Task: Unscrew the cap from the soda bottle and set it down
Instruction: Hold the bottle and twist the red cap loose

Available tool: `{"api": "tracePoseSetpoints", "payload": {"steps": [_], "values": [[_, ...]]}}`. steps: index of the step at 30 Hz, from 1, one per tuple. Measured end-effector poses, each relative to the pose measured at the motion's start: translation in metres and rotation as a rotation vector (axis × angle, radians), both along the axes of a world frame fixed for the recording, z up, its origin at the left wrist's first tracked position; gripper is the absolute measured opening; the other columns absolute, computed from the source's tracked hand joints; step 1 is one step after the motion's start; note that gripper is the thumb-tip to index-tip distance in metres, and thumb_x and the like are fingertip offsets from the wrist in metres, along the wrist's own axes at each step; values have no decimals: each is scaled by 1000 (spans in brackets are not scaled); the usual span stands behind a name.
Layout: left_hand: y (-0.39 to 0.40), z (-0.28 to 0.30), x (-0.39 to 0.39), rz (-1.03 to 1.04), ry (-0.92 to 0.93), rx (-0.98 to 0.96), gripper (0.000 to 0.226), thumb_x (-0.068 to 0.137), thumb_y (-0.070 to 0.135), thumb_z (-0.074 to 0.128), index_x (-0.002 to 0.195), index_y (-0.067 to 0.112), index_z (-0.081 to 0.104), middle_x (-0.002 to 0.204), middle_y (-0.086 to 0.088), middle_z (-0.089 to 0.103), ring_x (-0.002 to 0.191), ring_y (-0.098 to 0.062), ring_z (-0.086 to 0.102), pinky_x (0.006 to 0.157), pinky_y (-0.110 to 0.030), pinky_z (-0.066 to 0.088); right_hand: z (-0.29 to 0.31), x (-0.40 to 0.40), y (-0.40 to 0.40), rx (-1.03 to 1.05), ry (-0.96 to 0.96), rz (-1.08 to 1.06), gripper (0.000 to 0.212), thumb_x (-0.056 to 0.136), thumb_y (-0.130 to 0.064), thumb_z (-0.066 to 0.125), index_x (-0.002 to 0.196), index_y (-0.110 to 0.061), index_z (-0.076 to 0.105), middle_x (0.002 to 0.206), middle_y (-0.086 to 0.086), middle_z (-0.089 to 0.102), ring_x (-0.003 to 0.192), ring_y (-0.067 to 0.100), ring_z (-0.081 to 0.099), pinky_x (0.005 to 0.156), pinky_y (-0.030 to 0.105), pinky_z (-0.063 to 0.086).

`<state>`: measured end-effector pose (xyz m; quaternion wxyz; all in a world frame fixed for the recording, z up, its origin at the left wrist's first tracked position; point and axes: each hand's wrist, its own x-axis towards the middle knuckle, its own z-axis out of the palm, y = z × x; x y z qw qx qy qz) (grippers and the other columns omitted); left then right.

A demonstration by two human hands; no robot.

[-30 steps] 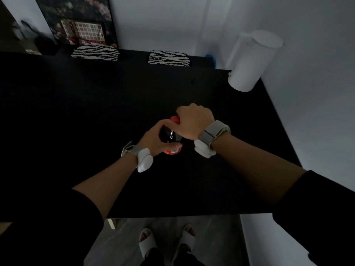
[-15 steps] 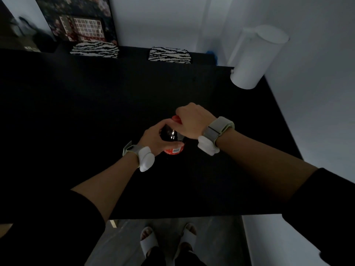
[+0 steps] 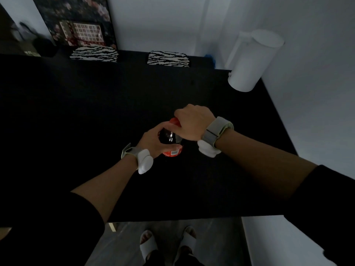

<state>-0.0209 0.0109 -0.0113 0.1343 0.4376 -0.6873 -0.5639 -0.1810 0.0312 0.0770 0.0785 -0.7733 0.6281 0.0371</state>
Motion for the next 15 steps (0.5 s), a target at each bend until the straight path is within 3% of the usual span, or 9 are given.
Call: {"api": "tracePoseSetpoints", "payload": {"steps": [2,5,6,10,15], "values": [[1,3,-2,-25,-19,14,52,77,20,81,109,43,47,106,28,48,94,13,45,83,-7,32,-1,5,4,-29,5,-83,51,90,-66,37,64,-23,43,57,-4,46,47,10,43,48,24,38],[1,5,-4,-33,-18,25,65,79,19,79,132,30,43,109,24,43,106,3,39,94,-17,30,-2,9,3,8,-34,-121,47,93,-60,39,63,-24,37,58,-5,45,49,9,42,48,23,37],[1,5,-4,-26,-12,26,65,78,19,80,130,32,44,108,26,43,106,3,40,94,-17,30,-2,10,2,31,-48,-114,45,95,-57,40,63,-24,36,59,-5,45,49,9,42,49,22,36],[-2,0,-2,-7,5,27,58,73,22,84,114,42,49,107,25,55,95,12,49,78,-9,34,0,6,-2,100,-88,-63,41,97,-49,43,65,-24,38,61,-5,46,50,7,42,48,19,32],[-4,0,-2,-9,7,28,71,72,24,84,131,35,48,108,25,53,94,11,47,74,-10,33,0,-1,-10,126,-44,73,38,96,-52,40,82,-18,51,73,-2,51,59,9,45,61,28,44]]}}
